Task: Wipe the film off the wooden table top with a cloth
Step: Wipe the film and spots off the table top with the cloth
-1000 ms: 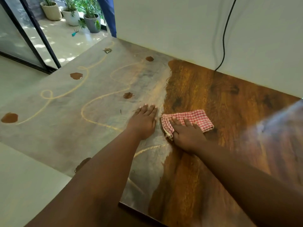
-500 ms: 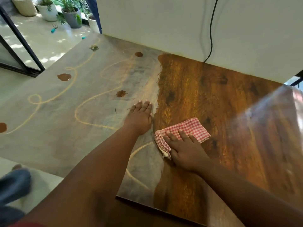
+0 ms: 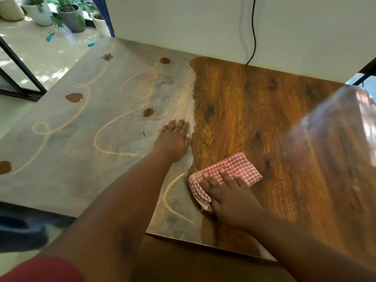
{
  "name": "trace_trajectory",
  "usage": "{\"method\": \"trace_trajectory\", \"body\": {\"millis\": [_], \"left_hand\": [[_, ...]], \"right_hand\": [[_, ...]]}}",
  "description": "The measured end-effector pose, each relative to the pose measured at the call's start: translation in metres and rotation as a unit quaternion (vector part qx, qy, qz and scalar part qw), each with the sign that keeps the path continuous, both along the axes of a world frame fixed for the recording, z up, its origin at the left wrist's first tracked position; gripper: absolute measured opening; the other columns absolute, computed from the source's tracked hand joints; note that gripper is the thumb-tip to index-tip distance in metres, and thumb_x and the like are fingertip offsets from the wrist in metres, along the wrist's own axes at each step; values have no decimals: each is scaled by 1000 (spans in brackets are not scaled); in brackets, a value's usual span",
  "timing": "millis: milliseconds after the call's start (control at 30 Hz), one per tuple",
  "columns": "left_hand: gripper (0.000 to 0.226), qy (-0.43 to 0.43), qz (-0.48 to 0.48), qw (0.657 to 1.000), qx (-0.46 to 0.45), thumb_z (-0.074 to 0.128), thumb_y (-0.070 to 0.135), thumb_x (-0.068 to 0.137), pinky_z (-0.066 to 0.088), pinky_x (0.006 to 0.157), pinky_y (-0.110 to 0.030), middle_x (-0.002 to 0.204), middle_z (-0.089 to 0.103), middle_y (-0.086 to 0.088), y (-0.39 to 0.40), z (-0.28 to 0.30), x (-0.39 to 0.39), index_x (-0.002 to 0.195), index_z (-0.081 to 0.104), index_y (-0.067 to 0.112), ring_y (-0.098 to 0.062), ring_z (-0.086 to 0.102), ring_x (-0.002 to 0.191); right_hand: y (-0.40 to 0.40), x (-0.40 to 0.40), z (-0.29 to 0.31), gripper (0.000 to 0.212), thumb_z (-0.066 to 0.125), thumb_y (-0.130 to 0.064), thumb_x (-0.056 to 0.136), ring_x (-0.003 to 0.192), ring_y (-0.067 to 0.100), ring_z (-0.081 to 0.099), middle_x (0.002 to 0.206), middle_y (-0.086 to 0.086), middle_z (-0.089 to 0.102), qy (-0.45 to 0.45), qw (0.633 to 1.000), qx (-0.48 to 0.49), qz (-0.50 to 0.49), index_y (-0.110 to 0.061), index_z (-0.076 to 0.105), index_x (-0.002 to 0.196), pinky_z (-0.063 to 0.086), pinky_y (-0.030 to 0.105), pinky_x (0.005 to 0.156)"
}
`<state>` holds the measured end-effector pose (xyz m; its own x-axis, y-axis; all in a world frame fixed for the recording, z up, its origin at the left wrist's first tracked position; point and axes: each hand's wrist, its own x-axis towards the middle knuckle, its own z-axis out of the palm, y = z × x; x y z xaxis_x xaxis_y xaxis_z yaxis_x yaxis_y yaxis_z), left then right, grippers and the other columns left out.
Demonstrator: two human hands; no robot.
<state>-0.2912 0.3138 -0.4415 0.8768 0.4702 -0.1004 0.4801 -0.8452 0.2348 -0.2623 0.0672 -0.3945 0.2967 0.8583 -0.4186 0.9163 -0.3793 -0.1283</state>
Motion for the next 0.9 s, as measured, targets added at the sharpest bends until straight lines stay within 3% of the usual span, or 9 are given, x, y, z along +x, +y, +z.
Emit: {"method": "trace_trajectory", "body": {"millis": [133,267,300,367,400,467,533,733,900], "left_hand": [[56,6,2,1000,0,15,37,102,-2,118,-38,161,2,-2,0,-1,0,153,6,17,-25,-3,147],[56,1,1,1000,-10,14,38,103,-2,118,-38,161,3,-3,0,0,0,153,7,16,-25,-2,147],[56,2,2,1000,-16,14,38,103,-2,118,-38,161,3,-3,0,1,-1,153,7,16,-25,-3,147],[56,12,-3,1000,-22,13,38,103,-2,119,-38,161,3,-3,-1,4,-2,153,7,15,-26,-3,147],[56,21,-8,999,-22,13,38,103,-2,118,-38,161,2,-3,0,6,-2,153,6,15,-26,-3,147],[57,39,-22,999,-23,13,40,102,-1,118,-38,161,2,-3,3,10,-1,153,4,16,-26,-2,147],[58,52,-29,998,-18,12,42,102,0,117,-38,161,3,-4,8,16,-3,153,5,15,-26,0,147],[56,50,-49,997,13,14,40,102,-5,118,-39,161,6,-3,6,18,-25,153,6,17,-25,-2,147],[57,60,-45,997,33,14,41,102,-6,118,-39,161,7,-3,0,24,-64,153,7,16,-26,-3,147]], "right_hand": [[30,-35,1,58,11,-55,94,142,34,-16,158,-10,-5,17,1000,6,-9,-41,-4,148,-11,59,110],[2,-64,2,61,0,-60,80,136,27,-23,150,-21,-9,58,997,1,55,-53,-9,141,-22,53,102],[-11,-64,4,57,6,-58,84,140,29,-13,152,-22,1,52,995,2,80,-57,-2,140,-14,55,106],[-32,-56,13,51,20,-54,88,141,29,22,149,-22,29,-1,995,-13,101,-59,21,139,17,55,109],[-40,-51,16,50,18,-54,89,141,28,23,149,-24,26,-15,995,-38,90,-61,19,139,17,54,109],[-43,-44,13,52,2,-58,87,146,25,-3,152,-27,1,20,998,-47,45,-63,-7,137,-6,50,111],[-30,-49,1,52,3,-56,91,145,27,-13,155,-22,-6,14,999,-30,18,-55,-15,140,-11,51,110],[1,-87,-11,53,24,-45,98,139,28,-22,156,-18,-4,51,994,7,94,-51,-1,145,-24,53,101],[-18,-70,6,51,24,-42,100,144,21,-12,155,-21,0,50,993,-14,110,-56,1,142,-13,52,111]]}}
